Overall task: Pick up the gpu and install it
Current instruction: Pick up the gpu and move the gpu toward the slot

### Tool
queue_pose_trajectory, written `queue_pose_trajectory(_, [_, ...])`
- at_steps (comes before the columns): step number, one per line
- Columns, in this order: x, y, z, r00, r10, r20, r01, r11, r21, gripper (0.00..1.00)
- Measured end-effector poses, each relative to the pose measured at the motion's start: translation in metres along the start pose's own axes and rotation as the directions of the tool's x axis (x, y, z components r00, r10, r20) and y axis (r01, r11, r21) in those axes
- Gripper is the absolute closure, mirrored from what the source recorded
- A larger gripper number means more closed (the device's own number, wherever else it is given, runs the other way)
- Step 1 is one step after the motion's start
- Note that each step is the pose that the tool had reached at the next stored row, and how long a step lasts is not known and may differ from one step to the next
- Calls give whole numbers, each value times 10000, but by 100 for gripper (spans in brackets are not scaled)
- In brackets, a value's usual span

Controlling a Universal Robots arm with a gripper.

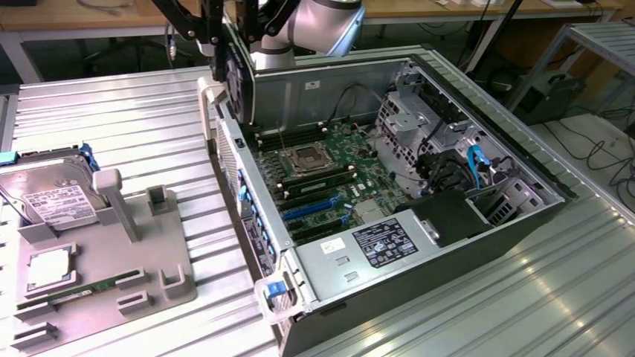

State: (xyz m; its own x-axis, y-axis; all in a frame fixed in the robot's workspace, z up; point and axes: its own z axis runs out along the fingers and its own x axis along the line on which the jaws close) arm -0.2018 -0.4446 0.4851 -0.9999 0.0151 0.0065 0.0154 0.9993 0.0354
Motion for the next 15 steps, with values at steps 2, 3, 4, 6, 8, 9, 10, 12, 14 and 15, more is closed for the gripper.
queue_pose_trajectory(2, [-10, 0, 0, 10000, 0, 0, 0, 10000, 0, 72])
queue_pose_trajectory(3, [-14, 0, 0, 10000, 0, 0, 0, 10000, 0, 72])
queue_pose_trajectory(4, [-20, 1, 0, 10000, 0, 0, 0, 10000, 0, 72])
queue_pose_trajectory(6, [-31, 1, 0, 10000, 0, 0, 0, 10000, 0, 72])
queue_pose_trajectory(8, [-45, 1, 0, 10000, 0, -1, 0, 10000, 0, 72])
queue_pose_trajectory(9, [-51, 1, 0, 10000, 0, 0, 0, 10000, 0, 72])
queue_pose_trajectory(10, [-57, 1, 1, 10000, 0, 0, 0, 10000, 0, 72])
queue_pose_trajectory(12, [-85, 1, 1, 10000, -1, 0, 1, 10000, 0, 72])
queue_pose_trajectory(14, [-98, 2, 1, 10000, 0, 0, 0, 10000, 0, 72])
queue_pose_trajectory(15, [-102, 1, 1, 10000, 0, 0, 0, 10000, 0, 72])
